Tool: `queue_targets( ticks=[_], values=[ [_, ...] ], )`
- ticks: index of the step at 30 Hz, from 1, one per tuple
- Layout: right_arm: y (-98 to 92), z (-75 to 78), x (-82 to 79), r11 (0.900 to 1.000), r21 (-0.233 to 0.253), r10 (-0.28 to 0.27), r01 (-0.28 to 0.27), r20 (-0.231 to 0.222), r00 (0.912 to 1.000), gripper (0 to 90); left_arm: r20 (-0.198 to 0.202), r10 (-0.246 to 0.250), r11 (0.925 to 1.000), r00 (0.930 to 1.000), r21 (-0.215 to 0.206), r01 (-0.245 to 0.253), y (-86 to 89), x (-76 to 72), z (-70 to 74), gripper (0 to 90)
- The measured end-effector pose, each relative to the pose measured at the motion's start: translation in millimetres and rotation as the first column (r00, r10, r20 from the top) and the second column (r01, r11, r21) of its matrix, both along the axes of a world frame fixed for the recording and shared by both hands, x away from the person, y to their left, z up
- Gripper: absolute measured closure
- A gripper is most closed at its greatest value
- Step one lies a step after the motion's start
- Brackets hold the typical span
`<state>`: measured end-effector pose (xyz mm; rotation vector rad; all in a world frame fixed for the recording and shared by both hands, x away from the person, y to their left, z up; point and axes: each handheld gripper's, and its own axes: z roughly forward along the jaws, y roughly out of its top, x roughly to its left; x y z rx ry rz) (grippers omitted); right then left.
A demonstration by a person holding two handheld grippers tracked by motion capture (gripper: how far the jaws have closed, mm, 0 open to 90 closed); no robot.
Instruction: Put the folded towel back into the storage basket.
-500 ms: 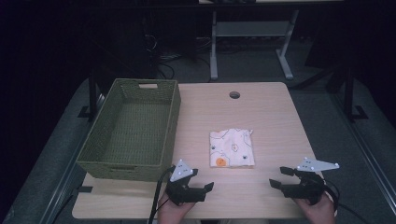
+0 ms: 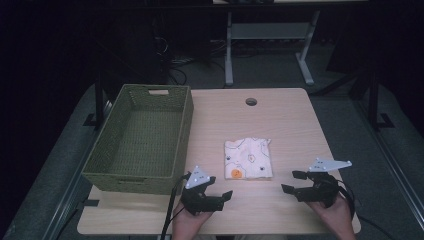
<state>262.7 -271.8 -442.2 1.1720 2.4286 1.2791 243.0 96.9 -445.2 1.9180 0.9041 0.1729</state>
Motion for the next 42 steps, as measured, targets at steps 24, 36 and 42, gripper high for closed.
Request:
queue_targets(
  ticks=[24,36,42],
  values=[
    [22.8,33.0,62.0,0.998,-0.026,0.059,-0.061,-0.050,0.9970,27.8,-0.038,0.020,0.9995,0.9991,0.027,-0.019,-30.2,39.1,2.9,25.3],
    [44.2,45.0,96.0,0.994,-0.063,0.089,-0.094,-0.073,0.9933,30.1,-0.066,0.063,0.9962,0.9958,0.064,-0.059,-34.2,58.9,0.0,32.3],
    [52.3,41.1,116.1,0.994,-0.067,0.081,-0.089,-0.108,0.9908,31.5,-0.079,0.092,0.9935,0.9926,0.074,-0.087,-35.6,67.1,-4.0,36.1]
  ],
)
